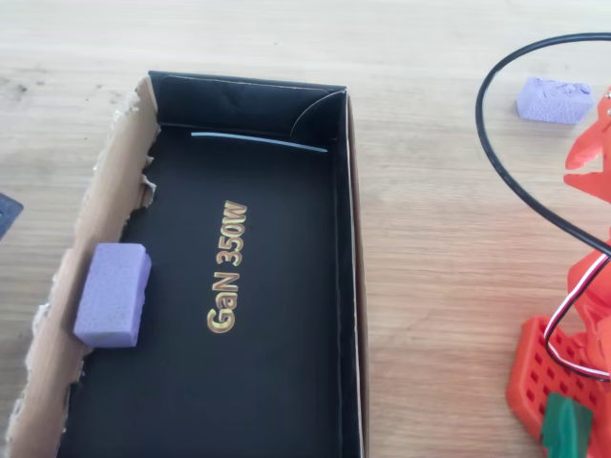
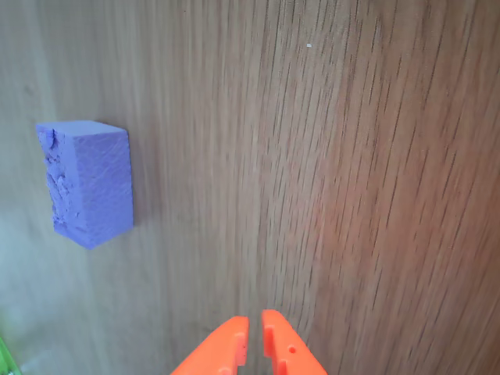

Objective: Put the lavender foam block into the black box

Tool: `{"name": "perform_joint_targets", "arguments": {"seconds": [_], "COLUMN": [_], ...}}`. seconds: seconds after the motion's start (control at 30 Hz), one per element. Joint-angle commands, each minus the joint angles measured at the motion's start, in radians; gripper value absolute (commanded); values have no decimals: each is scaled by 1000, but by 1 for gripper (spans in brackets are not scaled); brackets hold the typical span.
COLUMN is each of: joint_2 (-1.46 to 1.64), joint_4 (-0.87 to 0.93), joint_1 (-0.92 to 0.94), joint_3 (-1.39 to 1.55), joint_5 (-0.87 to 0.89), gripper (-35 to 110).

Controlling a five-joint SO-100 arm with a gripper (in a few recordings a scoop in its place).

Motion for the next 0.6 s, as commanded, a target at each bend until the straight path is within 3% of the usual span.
{"name": "perform_joint_targets", "arguments": {"seconds": [0.0, 0.57], "joint_2": [11, 11], "joint_4": [-21, -195], "joint_1": [-2, -29], "joint_3": [3, 3], "joint_5": [5, -9], "gripper": [0, 0]}}
